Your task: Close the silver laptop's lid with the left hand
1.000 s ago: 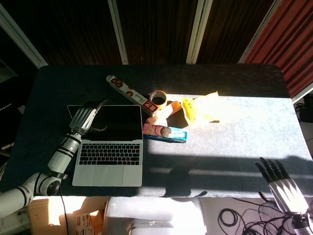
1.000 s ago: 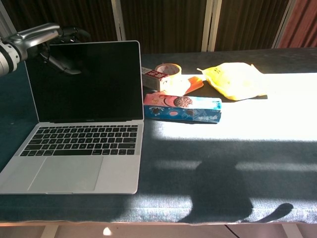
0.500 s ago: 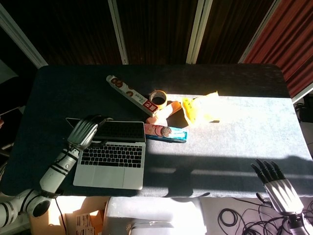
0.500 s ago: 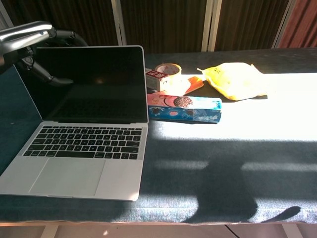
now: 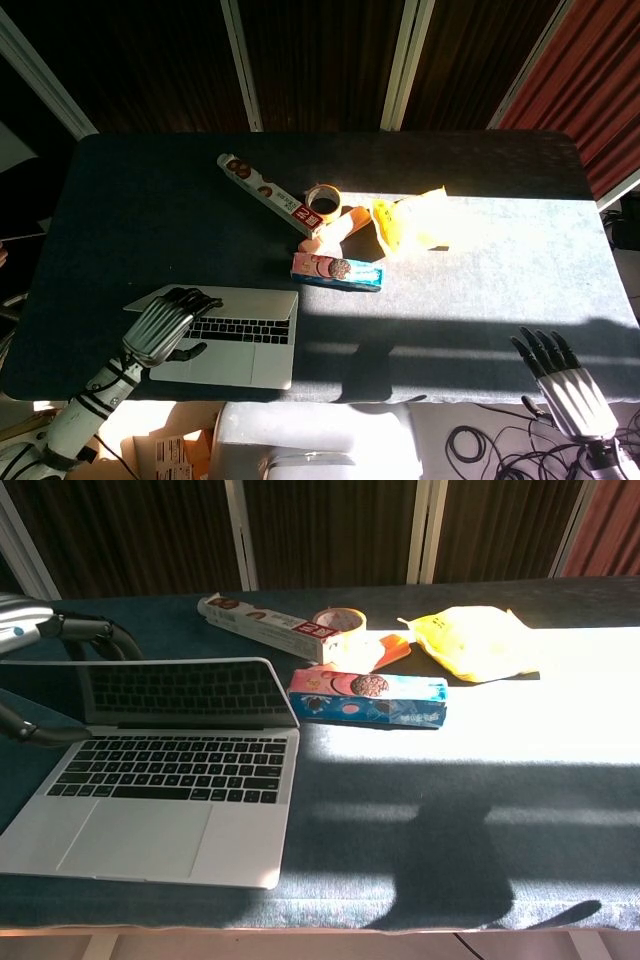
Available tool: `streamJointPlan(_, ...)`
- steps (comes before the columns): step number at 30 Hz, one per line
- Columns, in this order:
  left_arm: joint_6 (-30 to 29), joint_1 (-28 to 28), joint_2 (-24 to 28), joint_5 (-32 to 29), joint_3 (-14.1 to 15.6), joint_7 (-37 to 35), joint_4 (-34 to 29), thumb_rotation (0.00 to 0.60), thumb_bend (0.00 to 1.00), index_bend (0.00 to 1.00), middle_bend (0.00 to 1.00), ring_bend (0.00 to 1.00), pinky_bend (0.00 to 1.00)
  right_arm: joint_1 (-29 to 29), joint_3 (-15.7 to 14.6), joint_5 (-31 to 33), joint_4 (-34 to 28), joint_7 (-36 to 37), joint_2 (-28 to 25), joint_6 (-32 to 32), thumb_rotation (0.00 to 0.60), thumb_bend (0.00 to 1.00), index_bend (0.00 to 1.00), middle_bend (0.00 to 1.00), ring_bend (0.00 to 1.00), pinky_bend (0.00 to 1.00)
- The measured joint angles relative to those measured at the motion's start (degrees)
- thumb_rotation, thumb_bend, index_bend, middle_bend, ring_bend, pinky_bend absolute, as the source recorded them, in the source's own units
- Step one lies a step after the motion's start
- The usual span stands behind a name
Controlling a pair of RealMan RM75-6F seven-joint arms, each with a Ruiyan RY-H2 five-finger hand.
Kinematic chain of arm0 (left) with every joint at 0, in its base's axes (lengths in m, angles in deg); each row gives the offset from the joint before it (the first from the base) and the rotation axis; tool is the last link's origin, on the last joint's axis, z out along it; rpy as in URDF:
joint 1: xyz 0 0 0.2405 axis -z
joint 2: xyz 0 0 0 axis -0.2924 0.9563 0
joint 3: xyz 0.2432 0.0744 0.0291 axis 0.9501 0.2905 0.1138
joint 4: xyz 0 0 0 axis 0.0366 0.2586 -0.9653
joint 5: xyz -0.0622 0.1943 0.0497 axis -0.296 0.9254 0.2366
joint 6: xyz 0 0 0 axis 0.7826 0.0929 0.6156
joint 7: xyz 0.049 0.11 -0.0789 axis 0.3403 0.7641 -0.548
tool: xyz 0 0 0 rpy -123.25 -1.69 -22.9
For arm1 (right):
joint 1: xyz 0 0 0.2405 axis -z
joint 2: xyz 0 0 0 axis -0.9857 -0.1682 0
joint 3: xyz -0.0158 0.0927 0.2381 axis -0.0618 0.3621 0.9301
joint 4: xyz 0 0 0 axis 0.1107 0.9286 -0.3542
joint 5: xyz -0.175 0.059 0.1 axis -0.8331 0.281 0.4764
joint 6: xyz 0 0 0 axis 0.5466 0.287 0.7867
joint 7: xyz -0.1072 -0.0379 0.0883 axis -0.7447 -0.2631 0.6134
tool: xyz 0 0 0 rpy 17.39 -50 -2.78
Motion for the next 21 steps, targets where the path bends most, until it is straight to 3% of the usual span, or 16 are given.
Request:
streamJointPlan(3, -0.2, -0.6, 0.4, 0.8, 0.8, 0.1, -0.2, 0.458, 0.21, 0.29, 0.37, 0.26, 0.35, 0.0, 0.0, 0.1, 0.0, -0.5, 0.1, -0.3, 0.600, 0.20, 0.00, 0.00, 0.00, 0.00)
streamJointPlan(9, -0.2, -3.9, -0.7, 7.2, 8.2, -1.7, 3.5, 0.423, 0.20, 0.24, 0.32, 0.20, 0.35, -0.9, -0.5, 0.0, -1.0, -0.9, 0.0, -2.7, 0.600, 0.21, 0.00, 0.00, 0.00, 0.00)
streamJointPlan(12, -0.1, -5.2, -2.1, 9.0, 9.9, -3.8, 6.4, 0.414, 0.19, 0.22, 0.30, 0.19, 0.35, -0.9, -0.5, -0.1, -1.1, -0.8, -0.2, -2.5, 0.600, 0.20, 0.00, 0.00, 0.00, 0.00)
streamJointPlan(21, 1.8, -6.4, -5.0, 10.9, 12.0, -6.9, 10.3, 0.396, 0.19, 0.20, 0.28, 0.17, 0.32, -0.7, -0.6, -0.2, -1.0, -0.6, -0.2, -2.4, 0.600, 0.21, 0.00, 0.00, 0.00, 0.00)
